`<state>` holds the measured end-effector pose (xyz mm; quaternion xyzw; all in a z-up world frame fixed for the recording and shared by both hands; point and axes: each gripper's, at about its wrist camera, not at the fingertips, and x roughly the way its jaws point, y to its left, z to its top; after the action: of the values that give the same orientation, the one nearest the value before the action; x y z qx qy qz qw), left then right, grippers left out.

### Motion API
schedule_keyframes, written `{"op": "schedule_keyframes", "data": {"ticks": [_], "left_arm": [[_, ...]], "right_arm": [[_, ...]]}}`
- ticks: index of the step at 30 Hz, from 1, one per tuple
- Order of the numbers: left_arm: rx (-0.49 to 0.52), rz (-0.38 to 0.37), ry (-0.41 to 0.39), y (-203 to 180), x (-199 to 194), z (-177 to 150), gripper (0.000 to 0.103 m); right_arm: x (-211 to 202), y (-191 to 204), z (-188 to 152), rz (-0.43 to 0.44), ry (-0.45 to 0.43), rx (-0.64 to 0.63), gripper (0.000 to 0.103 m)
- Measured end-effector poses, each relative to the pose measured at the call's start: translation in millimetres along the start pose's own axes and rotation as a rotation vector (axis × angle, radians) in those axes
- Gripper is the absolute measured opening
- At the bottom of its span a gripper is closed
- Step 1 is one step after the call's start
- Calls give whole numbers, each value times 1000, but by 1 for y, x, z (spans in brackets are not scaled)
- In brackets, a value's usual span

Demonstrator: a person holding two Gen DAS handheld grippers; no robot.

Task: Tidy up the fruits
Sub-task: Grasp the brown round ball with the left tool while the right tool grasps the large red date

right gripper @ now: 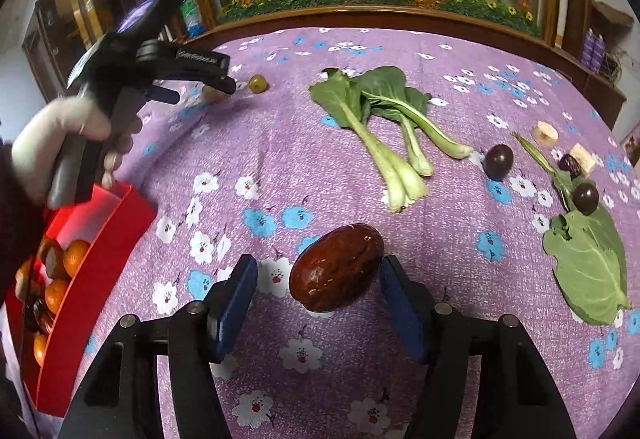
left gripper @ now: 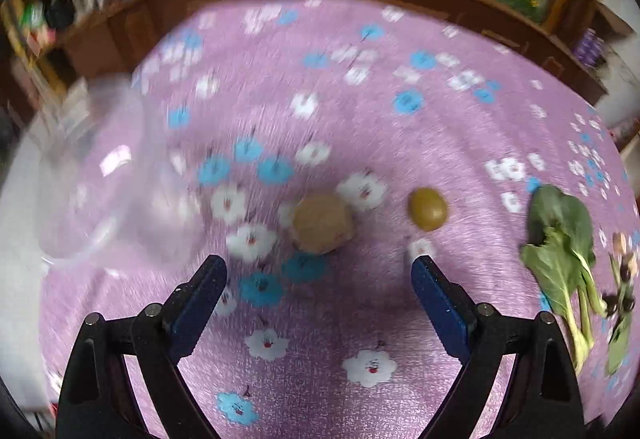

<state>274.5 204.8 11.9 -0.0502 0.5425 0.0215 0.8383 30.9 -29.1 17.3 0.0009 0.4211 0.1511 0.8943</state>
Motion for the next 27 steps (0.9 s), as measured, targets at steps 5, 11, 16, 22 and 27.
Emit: {"op": "schedule_keyframes", "data": {"ticks": [5,11,16,22,27], "left_arm": [[-65,39,-15,8,-5,4,58],[-189,-150,-41,33,-25,7,11],[-204,-175,-114,36,-30,13,53],[-145,-120,-69,15,-10,16,62],[-100,-60,-55,2,-8,13,30]], "right_arm": [[0,0,0,-7,-1,-2,58],[-2,-4,-1,-4,-7,19,43],[-2,-2,-1,-7,-5,10,43],[-2,-2,-1,2,-6,14,44],[-2,-3,-1,13,-8,23,44]]}}
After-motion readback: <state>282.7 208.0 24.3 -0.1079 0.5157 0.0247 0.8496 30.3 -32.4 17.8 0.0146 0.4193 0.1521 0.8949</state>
